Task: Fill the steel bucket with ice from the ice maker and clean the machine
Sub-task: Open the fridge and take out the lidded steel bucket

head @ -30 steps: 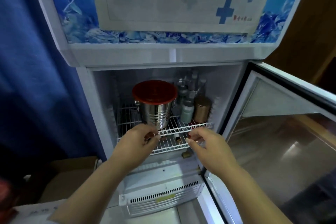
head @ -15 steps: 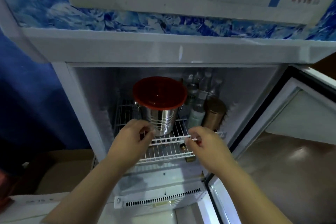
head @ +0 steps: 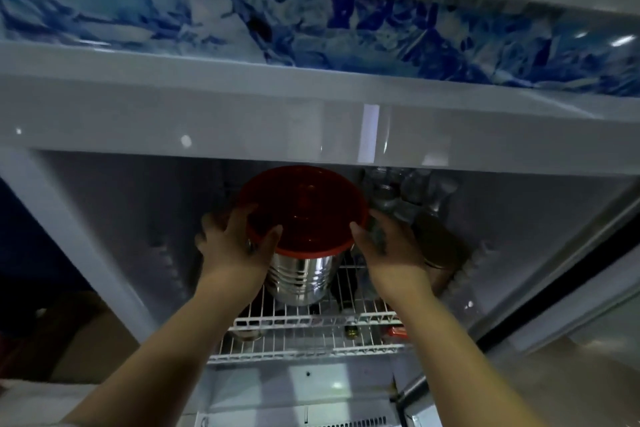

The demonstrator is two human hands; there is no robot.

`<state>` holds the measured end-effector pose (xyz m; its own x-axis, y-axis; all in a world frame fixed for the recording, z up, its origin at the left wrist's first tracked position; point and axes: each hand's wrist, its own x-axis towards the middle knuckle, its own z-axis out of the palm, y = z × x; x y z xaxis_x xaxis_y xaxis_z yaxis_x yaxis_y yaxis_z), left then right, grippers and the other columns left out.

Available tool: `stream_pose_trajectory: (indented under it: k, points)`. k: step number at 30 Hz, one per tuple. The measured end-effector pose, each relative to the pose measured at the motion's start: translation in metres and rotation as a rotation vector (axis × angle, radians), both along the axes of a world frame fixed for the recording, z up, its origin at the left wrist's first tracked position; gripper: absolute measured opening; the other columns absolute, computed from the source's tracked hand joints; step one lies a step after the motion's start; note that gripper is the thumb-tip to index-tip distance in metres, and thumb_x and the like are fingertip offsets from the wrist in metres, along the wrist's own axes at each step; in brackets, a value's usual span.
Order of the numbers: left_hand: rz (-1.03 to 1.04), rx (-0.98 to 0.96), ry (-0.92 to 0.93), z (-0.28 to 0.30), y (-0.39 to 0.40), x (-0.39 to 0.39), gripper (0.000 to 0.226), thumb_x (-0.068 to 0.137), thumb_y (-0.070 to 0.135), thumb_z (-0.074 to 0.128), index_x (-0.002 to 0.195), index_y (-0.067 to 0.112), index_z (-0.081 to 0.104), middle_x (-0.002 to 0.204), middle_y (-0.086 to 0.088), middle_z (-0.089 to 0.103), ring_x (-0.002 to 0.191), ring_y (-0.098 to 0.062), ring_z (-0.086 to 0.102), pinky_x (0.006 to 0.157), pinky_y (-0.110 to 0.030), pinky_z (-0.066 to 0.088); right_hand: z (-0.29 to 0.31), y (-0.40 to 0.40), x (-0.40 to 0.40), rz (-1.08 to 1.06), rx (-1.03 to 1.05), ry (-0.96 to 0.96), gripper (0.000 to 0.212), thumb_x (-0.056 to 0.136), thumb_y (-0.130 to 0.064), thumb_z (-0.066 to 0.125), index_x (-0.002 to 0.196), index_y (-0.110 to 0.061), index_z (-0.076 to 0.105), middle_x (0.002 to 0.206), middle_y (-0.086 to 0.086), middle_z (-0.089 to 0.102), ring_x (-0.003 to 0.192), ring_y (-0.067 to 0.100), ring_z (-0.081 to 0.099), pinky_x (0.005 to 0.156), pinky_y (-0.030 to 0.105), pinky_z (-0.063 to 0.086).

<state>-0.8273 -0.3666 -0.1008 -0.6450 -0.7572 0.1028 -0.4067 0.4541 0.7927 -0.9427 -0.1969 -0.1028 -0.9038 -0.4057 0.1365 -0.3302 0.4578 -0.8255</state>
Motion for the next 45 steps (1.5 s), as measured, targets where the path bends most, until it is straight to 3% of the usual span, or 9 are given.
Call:
stream_pose_trajectory:
  k: [2,9,11,15,21,24,30,37,45]
  points:
    - [0.005,0.043,-0.024,-0.003,-0.005,-0.009,0.062,0.081,0.048,0.065,0.135,0.032,0.04,0.143,-0.009,0.019,0.132,-0.036,0.019,0.105,-0.048,0.029,-0.001,-0.005,-0.008,0.037,-0.043,-0.053,0.041,0.093,-0.045,0.052,0.133,-0.039,0.046,0.1,-0.036,0.034,0.107,-0.004,0.036,0.093,0.015,0.03]
    - [-0.037,0.205,-0.001,-0.017,-0.02,-0.023,0.109,0.041,0.08,0.057,0.14,0.051,0.02,0.146,-0.009,0.017,0.134,-0.04,0.025,0.108,-0.052,0.032,-0.018,-0.02,-0.029,0.111,-0.093,-0.207,0.069,0.075,-0.077,0.044,0.138,-0.051,0.034,0.145,-0.014,0.04,0.13,0.012,0.042,0.11,0.042,0.035]
    - [-0.061,0.241,0.013,-0.021,-0.022,-0.025,0.108,0.05,0.075,0.069,0.141,0.051,0.018,0.149,-0.01,0.023,0.134,-0.036,0.03,0.107,-0.05,0.035,-0.02,-0.023,-0.032,0.143,-0.114,-0.26,0.069,0.076,-0.077,0.045,0.139,-0.051,0.032,0.145,-0.016,0.039,0.13,0.011,0.04,0.109,0.039,0.034]
    - [-0.102,0.306,0.111,-0.027,-0.023,-0.027,0.088,0.069,0.052,0.076,0.142,0.042,0.028,0.138,0.004,0.048,0.12,-0.025,0.051,0.091,-0.031,0.042,-0.023,-0.024,-0.034,0.168,-0.201,-0.351,0.058,0.091,-0.047,0.054,0.144,-0.038,0.033,0.134,-0.016,0.041,0.119,0.003,0.04,0.098,0.023,0.033]
    - [-0.092,0.337,0.228,-0.026,-0.018,-0.024,0.079,0.072,0.033,0.078,0.139,0.036,0.037,0.112,0.018,0.051,0.103,-0.008,0.051,0.075,-0.017,0.039,-0.032,-0.027,-0.032,0.135,-0.308,-0.409,0.055,0.09,-0.031,0.061,0.139,-0.036,0.04,0.131,-0.014,0.046,0.114,0.004,0.047,0.095,0.02,0.039]
    - [-0.094,0.374,0.262,-0.028,-0.016,-0.022,0.084,0.066,0.034,0.082,0.138,0.035,0.039,0.11,0.017,0.053,0.103,-0.01,0.053,0.082,-0.024,0.044,-0.031,-0.029,-0.027,0.112,-0.356,-0.412,0.052,0.09,-0.024,0.062,0.137,-0.034,0.042,0.122,-0.018,0.047,0.106,0.0,0.049,0.085,0.013,0.04]
    - [-0.117,0.481,0.383,-0.03,-0.011,-0.009,0.107,0.042,0.05,0.088,0.137,0.032,0.042,0.123,0.011,0.06,0.113,-0.01,0.058,0.096,-0.038,0.049,-0.027,-0.024,-0.014,0.09,-0.376,-0.396,0.051,0.089,-0.025,0.064,0.134,-0.04,0.044,0.129,-0.012,0.048,0.116,0.008,0.049,0.101,0.028,0.042]
    - [-0.065,0.471,0.496,-0.007,0.01,0.015,0.087,0.057,0.027,0.084,0.133,0.037,0.043,0.11,0.024,0.053,0.101,0.002,0.054,0.085,-0.021,0.046,-0.001,-0.012,0.006,0.104,-0.488,-0.404,0.048,0.089,-0.013,0.063,0.128,-0.036,0.048,0.123,-0.009,0.056,0.113,0.01,0.056,0.101,0.036,0.047]
    - [-0.118,0.457,0.476,0.017,0.033,0.059,0.086,0.067,0.023,0.082,0.139,0.033,0.037,0.115,0.018,0.055,0.104,0.0,0.055,0.085,-0.022,0.046,0.024,0.013,0.053,0.071,-0.405,-0.295,0.048,0.09,-0.022,0.062,0.133,-0.035,0.046,0.114,-0.016,0.057,0.099,-0.004,0.056,0.074,0.009,0.047]
